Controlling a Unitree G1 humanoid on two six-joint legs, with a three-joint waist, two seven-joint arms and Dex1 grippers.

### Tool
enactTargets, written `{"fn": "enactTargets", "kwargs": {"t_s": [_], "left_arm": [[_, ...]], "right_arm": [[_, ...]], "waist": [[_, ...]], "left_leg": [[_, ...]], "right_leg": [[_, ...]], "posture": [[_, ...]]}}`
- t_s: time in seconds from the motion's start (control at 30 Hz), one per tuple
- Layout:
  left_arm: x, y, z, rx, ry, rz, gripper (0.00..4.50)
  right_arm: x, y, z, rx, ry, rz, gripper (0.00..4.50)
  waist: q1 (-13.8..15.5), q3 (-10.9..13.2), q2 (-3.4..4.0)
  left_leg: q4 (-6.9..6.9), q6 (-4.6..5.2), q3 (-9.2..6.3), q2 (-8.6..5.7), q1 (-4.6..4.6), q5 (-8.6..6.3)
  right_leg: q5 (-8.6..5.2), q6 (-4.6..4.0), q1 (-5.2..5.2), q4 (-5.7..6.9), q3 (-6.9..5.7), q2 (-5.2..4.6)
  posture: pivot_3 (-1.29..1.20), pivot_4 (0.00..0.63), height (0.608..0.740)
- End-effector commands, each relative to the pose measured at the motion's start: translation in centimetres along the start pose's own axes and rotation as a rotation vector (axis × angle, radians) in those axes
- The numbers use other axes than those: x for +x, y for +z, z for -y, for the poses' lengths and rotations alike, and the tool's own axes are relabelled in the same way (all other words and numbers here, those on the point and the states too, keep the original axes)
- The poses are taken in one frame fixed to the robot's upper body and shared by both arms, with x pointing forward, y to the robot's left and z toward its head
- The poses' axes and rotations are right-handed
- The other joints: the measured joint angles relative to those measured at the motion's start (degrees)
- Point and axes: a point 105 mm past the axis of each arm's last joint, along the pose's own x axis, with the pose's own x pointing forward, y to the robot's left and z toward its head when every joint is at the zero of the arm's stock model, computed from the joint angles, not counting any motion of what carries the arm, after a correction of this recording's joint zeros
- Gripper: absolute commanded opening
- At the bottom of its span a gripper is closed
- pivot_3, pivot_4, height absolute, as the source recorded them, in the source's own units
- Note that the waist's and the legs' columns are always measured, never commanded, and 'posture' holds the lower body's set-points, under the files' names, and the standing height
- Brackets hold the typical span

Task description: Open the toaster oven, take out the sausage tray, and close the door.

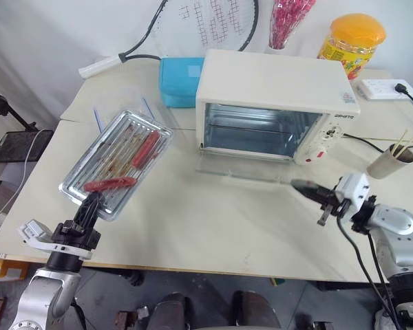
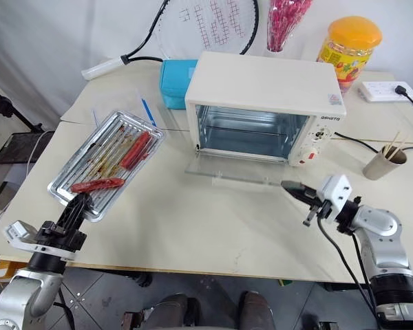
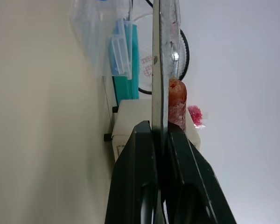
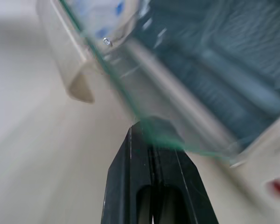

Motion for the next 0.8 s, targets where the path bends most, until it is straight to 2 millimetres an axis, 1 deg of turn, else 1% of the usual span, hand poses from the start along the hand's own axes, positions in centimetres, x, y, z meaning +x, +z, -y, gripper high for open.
{"fn": "enactTargets", "kwargs": {"t_s": [0.03, 0.13, 0.2, 0.23, 0.3, 0.37, 0.47, 0.5, 0.57, 0.63, 0.7, 0.73, 0.8], "left_arm": [[-0.1, -0.5, 1.4, 0.010, -0.039, -0.003, 0.00], [-0.1, -0.8, 1.5, 0.016, -0.031, -0.016, 0.00], [0.0, -1.3, 1.7, 0.040, -0.037, -0.062, 0.00], [0.1, -1.5, 1.7, 0.052, -0.035, -0.085, 0.00], [0.3, -1.4, 1.8, 0.065, -0.034, -0.098, 0.00], [0.4, -1.5, 1.6, 0.075, -0.020, -0.123, 0.00], [0.4, -2.9, 1.1, 0.105, -0.004, -0.266, 0.00], [0.4, -3.5, 0.9, 0.116, -0.003, -0.329, 0.00], [0.8, -4.2, 1.0, 0.118, -0.022, -0.401, 0.00], [1.6, -4.6, 0.8, 0.113, -0.032, -0.463, 0.00], [2.2, -5.2, 0.5, 0.114, -0.026, -0.544, 0.00], [2.8, -5.3, 0.3, 0.109, -0.021, -0.575, 0.00], [3.7, -5.9, 0.1, 0.111, -0.015, -0.662, 0.00]], "right_arm": [[0.3, 2.4, 1.3, 0.002, -0.053, 0.073, 0.03], [1.4, 5.0, 3.1, 0.033, -0.126, 0.160, 0.03], [1.9, 6.0, 3.0, 0.124, -0.092, 0.193, 0.03], [2.2, 6.4, 2.6, 0.122, -0.054, 0.186, 0.19], [2.2, 6.4, 1.7, 0.112, -0.004, 0.160, 0.55], [1.8, 6.3, 1.2, 0.100, 0.001, 0.141, 1.17], [0.2, 6.2, 0.0, 0.058, 0.039, 0.092, 2.16], [-0.3, 6.2, -0.4, 0.046, 0.050, 0.074, 2.41], [-1.7, 5.7, -1.6, 0.023, 0.097, 0.012, 3.13], [-3.6, 4.9, -2.3, 0.025, 0.108, -0.061, 3.76], [-5.3, 4.2, -2.4, 0.012, 0.081, -0.127, 4.40], [-6.3, 4.1, -2.5, 0.014, 0.063, -0.119, 4.48], [-7.9, 4.1, -2.8, 0.001, 0.029, -0.098, 4.48]], "waist": [[-0.02, 0.00, 0.00], [-0.21, 0.00, 0.00], [-0.16, 0.00, 0.01], [-0.14, 0.00, 0.00], [0.13, 0.00, 0.00], [0.64, 0.00, 0.00], [1.25, 0.00, 0.02], [1.45, 0.00, 0.04], [1.36, 0.00, 0.04], [1.56, 0.00, 0.03], [1.74, 0.00, 0.01], [1.53, 0.00, 0.02], [1.34, -0.01, 0.05]], "left_leg": [[0.00, 0.02, 0.01, 0.00, -0.01, -0.02], [0.00, 0.03, 0.10, -0.01, -0.04, -0.03], [0.00, 0.04, 0.13, 0.00, -0.06, -0.03], [-0.01, 0.04, 0.12, 0.01, -0.07, -0.03], [-0.02, 0.02, 0.08, 0.09, -0.07, -0.04], [-0.05, 0.04, 0.03, 0.06, -0.10, -0.08], [-0.06, 0.13, 0.07, -0.01, -0.13, -0.15], [-0.07, 0.15, 0.09, -0.08, -0.17, -0.16], [-0.07, 0.23, 0.08, -0.12, -0.18, -0.20], [-0.07, 0.28, 0.14, -0.15, -0.16, -0.23], [-0.04, 0.28, 0.04, -0.15, -0.11, -0.23], [-0.04, 0.28, 0.04, -0.13, -0.05, -0.22], [-0.05, 0.27, 0.10, -0.12, -0.02, -0.22]], "right_leg": [[0.00, 0.00, 0.00, -0.02, 0.00, 0.01], [0.00, 0.00, -0.08, -0.01, 0.02, 0.04], [0.00, 0.00, -0.13, 0.01, 0.02, 0.05], [0.00, -0.01, -0.16, 0.03, 0.02, 0.04], [-0.05, -0.09, -0.16, 0.03, 0.01, 0.03], [-0.08, -0.14, -0.17, 0.04, -0.02, 0.04], [-0.08, -0.14, -0.18, 0.06, -0.02, 0.07], [-0.07, -0.13, -0.19, 0.10, -0.01, 0.06], [-0.07, -0.13, -0.19, 0.14, 0.01, 0.07], [-0.07, -0.12, -0.13, 0.08, 0.00, 0.06], [-0.06, -0.12, -0.02, -0.01, -0.02, 0.08], [-0.07, -0.12, 0.04, -0.07, -0.01, 0.10], [-0.06, -0.11, 0.07, -0.07, 0.00, 0.12]], "posture": [[0.00, 0.150, 0.740], [0.00, 0.150, 0.740], [0.00, 0.150, 0.740], [0.00, 0.150, 0.740], [0.00, 0.150, 0.740], [0.00, 0.150, 0.740], [0.00, 0.150, 0.740], [0.00, 0.150, 0.740], [0.00, 0.150, 0.740], [0.00, 0.150, 0.740], [0.00, 0.150, 0.740], [0.00, 0.150, 0.740], [0.00, 0.150, 0.740]]}}
